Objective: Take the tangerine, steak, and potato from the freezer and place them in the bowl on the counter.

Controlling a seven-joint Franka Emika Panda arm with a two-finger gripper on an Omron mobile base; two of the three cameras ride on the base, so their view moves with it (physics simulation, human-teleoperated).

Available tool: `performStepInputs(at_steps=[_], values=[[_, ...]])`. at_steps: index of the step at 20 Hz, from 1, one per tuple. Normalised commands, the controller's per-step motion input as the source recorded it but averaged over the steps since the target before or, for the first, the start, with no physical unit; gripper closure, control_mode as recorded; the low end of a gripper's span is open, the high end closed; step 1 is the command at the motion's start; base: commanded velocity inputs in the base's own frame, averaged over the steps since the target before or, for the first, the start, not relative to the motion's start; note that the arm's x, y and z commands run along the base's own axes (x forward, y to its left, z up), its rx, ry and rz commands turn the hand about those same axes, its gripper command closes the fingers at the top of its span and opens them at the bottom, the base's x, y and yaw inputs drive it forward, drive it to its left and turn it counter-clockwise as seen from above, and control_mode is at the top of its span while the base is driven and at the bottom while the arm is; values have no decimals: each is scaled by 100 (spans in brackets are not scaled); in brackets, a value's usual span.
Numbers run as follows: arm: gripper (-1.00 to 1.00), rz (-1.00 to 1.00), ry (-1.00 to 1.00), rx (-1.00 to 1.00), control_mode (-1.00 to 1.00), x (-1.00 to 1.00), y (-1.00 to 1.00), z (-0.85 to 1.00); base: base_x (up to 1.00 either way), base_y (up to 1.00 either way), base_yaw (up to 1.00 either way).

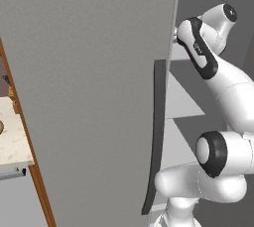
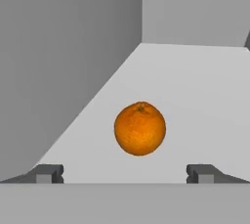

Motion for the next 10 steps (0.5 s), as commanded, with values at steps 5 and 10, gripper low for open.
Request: performStepInputs(at_steps=[5,10], values=[[-100,3,1,0,-100,27,0,-15,0,0,0],[-100,3,0,0,-100,28,0,-17,0,0,0]])
